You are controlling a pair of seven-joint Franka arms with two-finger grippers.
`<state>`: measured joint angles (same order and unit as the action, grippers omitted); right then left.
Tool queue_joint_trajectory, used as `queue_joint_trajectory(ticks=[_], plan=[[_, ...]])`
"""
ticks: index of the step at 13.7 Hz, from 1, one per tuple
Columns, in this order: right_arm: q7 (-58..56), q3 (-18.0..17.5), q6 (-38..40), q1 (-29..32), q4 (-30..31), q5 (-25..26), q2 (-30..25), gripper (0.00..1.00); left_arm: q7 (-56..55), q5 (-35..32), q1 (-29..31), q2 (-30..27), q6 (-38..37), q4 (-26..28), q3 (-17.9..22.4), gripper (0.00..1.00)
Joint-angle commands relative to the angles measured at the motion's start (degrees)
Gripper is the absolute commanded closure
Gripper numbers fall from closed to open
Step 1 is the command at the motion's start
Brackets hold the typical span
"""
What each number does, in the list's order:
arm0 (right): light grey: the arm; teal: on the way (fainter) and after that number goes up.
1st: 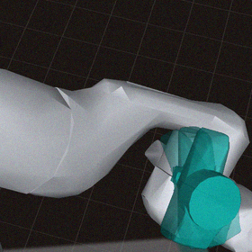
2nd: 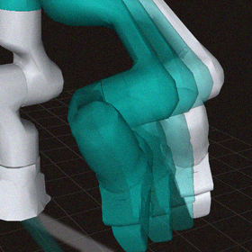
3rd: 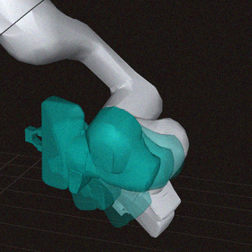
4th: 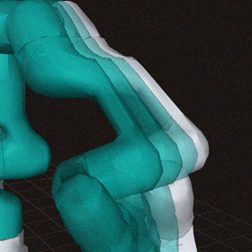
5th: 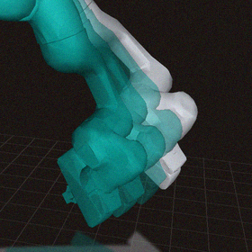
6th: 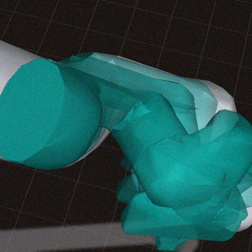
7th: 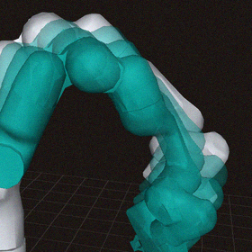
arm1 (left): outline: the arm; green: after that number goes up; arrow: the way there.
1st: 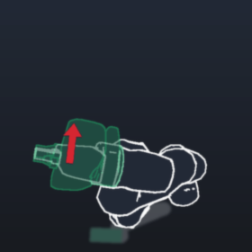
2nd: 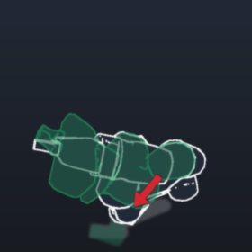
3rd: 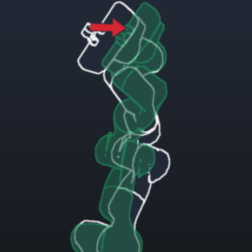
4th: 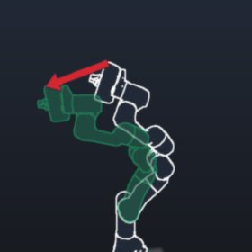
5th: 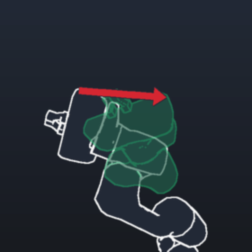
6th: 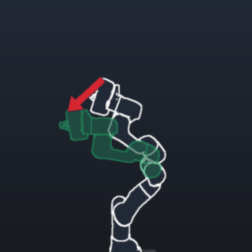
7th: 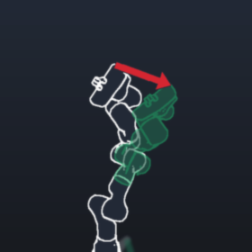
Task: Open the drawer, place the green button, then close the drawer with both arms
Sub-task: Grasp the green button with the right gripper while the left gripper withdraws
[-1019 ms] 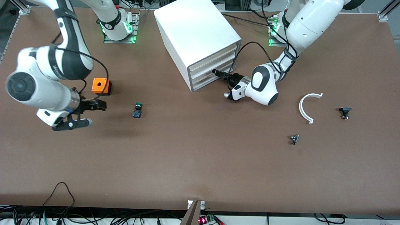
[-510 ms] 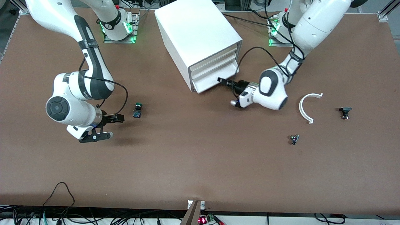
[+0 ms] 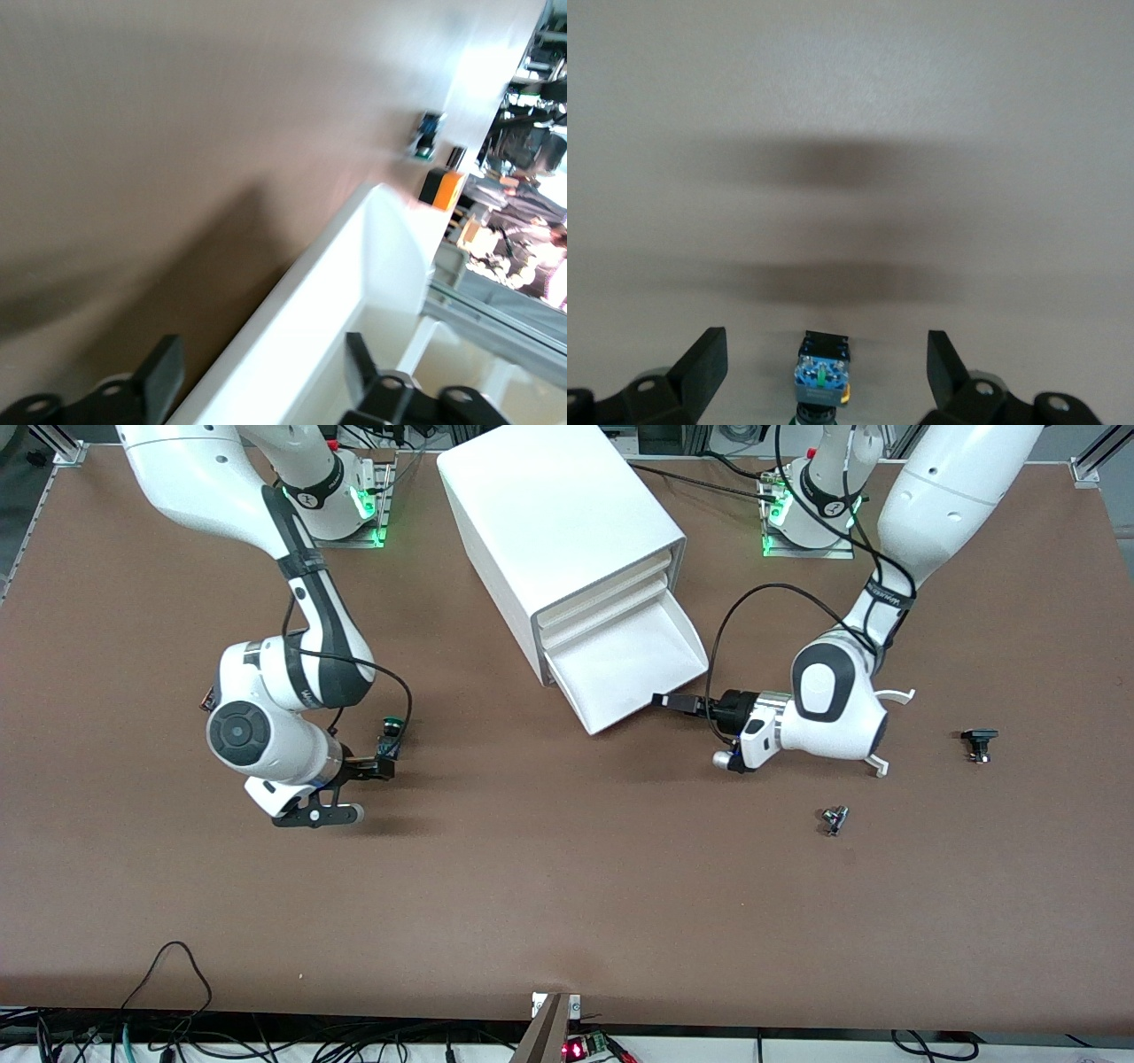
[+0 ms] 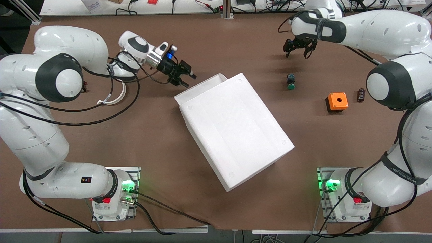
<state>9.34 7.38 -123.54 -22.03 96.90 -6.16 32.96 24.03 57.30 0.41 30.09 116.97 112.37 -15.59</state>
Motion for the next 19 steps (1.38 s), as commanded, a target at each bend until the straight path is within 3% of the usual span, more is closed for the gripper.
queue_joint_trajectory(ticks=[1,3,4,6,8,10,13,19], plan=[[0.94,-0.34,-4.59,-0.29,4.87,-0.87,-0.88,0.00,0.05,-4.82,8.87,-10.11,-0.61,1.45,1.52,0.00],[0.94,-0.96,-5.48,-0.29,6.10,-0.87,-0.96,0.00,-0.04,-5.61,12.15,-15.56,-0.61,1.45,1.79,0.00],[1.03,-1.13,-6.01,-0.29,6.98,-0.87,-1.14,0.00,-0.04,-10.40,13.03,-18.20,-0.87,1.19,2.48,0.00],[1.03,-1.31,-8.02,-0.29,8.83,-0.96,-1.49,0.00,-0.65,-27.25,14.61,-23.74,-2.44,-1.26,2.58,0.00],[1.03,-1.75,-8.12,-0.38,9.54,-0.96,-1.49,0.00,-0.65,-39.48,15.14,-28.40,-5.77,-3.98,3.71,0.00],[0.94,-1.93,-8.12,-0.38,10.85,-0.87,-1.49,0.00,-4.14,-51.80,15.06,-30.62,-13.93,-10.38,4.07,0.00],[0.94,-2.54,-8.21,-0.38,12.34,-0.69,-2.37,0.00,-15.40,-54.92,15.06,-31.32,-19.06,-13.66,3.72,0.00],[0.85,-2.54,-13.28,-0.38,17.08,-0.60,-3.42,0.00,-15.24,-53.69,15.67,-28.88,-21.43,-19.27,5.04,0.00]])
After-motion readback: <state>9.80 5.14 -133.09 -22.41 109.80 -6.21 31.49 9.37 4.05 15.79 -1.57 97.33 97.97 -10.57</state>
